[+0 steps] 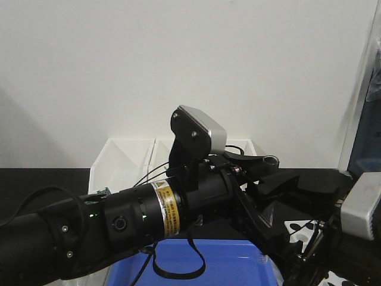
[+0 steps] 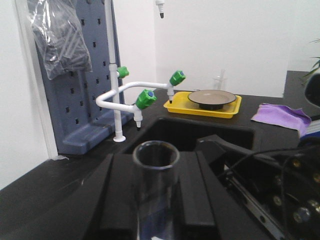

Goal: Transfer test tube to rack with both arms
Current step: 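Open the left gripper and pull it away, leaving tube in right gripper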

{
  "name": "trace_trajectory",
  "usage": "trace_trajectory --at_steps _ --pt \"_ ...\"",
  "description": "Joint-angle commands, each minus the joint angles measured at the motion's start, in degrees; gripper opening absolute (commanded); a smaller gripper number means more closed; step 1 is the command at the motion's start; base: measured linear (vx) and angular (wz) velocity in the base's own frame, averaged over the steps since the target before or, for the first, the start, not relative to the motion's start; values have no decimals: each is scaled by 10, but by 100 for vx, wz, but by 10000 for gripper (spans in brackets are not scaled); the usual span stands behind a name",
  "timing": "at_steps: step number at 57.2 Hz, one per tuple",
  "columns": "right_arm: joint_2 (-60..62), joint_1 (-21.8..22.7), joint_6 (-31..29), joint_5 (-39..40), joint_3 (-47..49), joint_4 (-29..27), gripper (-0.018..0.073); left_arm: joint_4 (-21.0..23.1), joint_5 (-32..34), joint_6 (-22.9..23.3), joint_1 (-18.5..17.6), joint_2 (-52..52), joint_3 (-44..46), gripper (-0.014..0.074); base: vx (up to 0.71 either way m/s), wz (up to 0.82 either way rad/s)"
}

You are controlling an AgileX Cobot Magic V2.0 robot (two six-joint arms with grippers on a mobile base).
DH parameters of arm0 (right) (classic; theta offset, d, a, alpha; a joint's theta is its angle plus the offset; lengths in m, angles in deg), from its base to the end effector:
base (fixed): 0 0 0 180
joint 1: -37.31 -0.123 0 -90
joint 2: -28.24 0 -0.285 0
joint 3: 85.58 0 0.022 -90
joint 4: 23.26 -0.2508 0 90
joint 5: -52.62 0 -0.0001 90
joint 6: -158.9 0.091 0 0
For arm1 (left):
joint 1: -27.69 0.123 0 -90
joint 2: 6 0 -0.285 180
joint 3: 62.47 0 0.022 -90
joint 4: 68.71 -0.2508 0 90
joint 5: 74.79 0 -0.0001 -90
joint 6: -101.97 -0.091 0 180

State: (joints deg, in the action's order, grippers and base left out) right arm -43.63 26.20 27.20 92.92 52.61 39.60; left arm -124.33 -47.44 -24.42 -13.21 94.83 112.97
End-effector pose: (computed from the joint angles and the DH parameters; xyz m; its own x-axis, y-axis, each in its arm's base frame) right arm 0.2099 0.0945 0.3099 0.0550 -0.1022 -0.9932 -0.7210 0.6841 -0.1103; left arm 0.2688 -0.2784 0.3588 -0.0072 -0.0198 -0.9998 0.8925 0.4509 -0.0153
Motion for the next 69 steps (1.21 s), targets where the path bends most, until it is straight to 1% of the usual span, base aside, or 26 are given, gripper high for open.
trace_trajectory --at_steps 1,8,13,19,25,26,29,30,34,43,48,52,58,61,65,69 --pt "8 1 0 23 20 -25 531 -9 26 22 -1 -27 21 -4 0 0" --pt "8 1 0 23 20 -25 508 -35 25 46 -1 -27 21 -4 0 0" --pt "8 1 0 24 20 -25 459 -37 22 47 -1 -27 21 -4 0 0" --pt "8 1 0 25 20 -25 350 -37 21 47 -1 -27 21 -4 0 0" --pt "8 1 0 25 20 -25 209 -37 21 47 -1 -27 21 -4 0 0" --pt "8 1 0 25 20 -25 167 -37 21 47 -1 -27 21 -4 0 0" --pt "8 1 0 25 20 -25 94 -37 21 47 -1 -27 21 -4 0 0" --pt "8 1 0 25 20 -25 83 -37 21 47 -1 -27 21 -4 0 0" --pt "8 1 0 25 20 -25 -9 -36 20 47 -1 -27 21 -4 0 0" --pt "8 1 0 25 20 -25 -13 -36 18 46 -1 -27 21 17 0 0" --pt "8 1 0 25 20 -25 -12 -36 15 46 -1 -27 21 68 0 0" --pt "8 1 1 25 20 -25 -12 -41 15 46 -1 -26 21 136 0 0" --pt "8 1 9 25 20 -25 -12 -70 15 46 -1 -26 21 264 0 0" --pt "8 1 10 25 20 -25 -12 -83 15 47 -1 -26 21 342 0 0" --pt "8 1 10 25 20 -25 -12 -86 15 47 -1 -26 21 428 0 0" --pt "8 1 10 24 20 -25 -12 -86 15 47 -1 -28 21 488 0 0"
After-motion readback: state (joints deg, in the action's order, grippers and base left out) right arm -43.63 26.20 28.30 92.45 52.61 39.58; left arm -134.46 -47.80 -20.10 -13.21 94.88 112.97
